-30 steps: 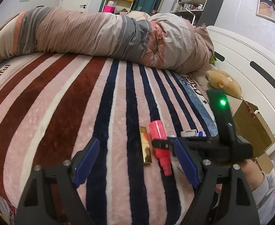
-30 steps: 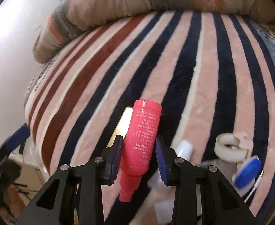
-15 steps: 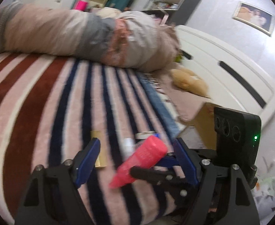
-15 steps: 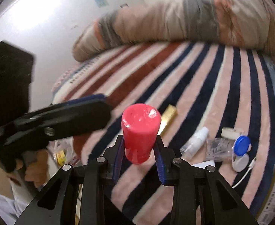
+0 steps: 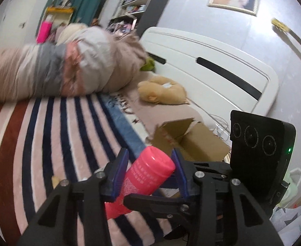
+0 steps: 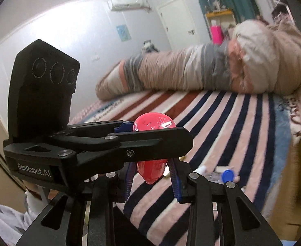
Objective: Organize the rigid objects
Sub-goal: 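Carry the pink spray bottle with the right gripper and release it into the box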
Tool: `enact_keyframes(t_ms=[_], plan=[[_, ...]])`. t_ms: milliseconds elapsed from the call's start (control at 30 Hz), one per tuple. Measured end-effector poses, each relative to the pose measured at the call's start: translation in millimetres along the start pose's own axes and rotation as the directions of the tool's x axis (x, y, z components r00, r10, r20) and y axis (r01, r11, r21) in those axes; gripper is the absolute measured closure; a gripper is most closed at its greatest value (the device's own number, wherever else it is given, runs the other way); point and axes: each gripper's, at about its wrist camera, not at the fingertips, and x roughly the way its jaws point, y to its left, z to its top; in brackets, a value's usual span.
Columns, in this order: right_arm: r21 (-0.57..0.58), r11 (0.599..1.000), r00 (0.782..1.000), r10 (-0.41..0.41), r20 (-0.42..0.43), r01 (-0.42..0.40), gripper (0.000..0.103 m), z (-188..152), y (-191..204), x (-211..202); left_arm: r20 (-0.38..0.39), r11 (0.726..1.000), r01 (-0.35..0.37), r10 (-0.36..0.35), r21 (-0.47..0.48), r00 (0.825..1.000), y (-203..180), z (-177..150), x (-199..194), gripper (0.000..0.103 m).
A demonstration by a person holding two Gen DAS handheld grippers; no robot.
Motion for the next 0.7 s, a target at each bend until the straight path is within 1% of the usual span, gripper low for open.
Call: enact_keyframes(t_ms=[67,133,200,400,500,567,667,700], plan=[[0.009,1.000,0.999,-0.007,0.047,0.007,0.076,2.4,-5.8,-23.8,0.010,0.999,0.004,-0.004,0.054,1.000,-26.0,12.8,3.9,0.063],[0.010,1.000,0.994,-0.028,0.105,0.027,0.076,5.9,-12.5,-51.8,0.015,0.995,0.009,-0.011,0.098,1.000,-46.2,22.4,7.2,0.063],[0.018,0.999,0.989,-0.042,0.145,0.040,0.076,7.1,-21.7,-72.2,0.012,0.989,0.018,-0.020,0.148,1.000,-69.8,33.8,14.9,0.063],[0.086,0.990,0.960,-0.132,0.247,0.114,0.076,-0.2,-60.7,-140.2,-0.034,0.962,0.083,-0.077,0.261,0.996,-133.9,61.9,57.6,0.063],[0.139,0.980,0.952,-0.173,0.254,0.141,0.076,-8.3,-84.4,-161.4,-0.080,0.949,0.117,-0.098,0.292,0.992,-157.7,67.1,86.7,0.063],[0.161,0.973,0.951,-0.199,0.237,0.163,0.076,-14.2,-97.2,-168.6,-0.113,0.945,0.133,-0.103,0.300,0.988,-166.3,66.5,106.6,0.063],[0.192,0.961,0.955,-0.235,0.179,0.201,0.076,-23.7,-117.0,-167.2,-0.171,0.947,0.153,-0.107,0.282,0.979,-169.0,61.2,135.4,0.063],[0.202,0.956,0.959,-0.245,0.146,0.213,0.076,-27.7,-125.2,-160.8,-0.196,0.951,0.157,-0.107,0.266,0.975,-166.0,58.4,147.0,0.063]])
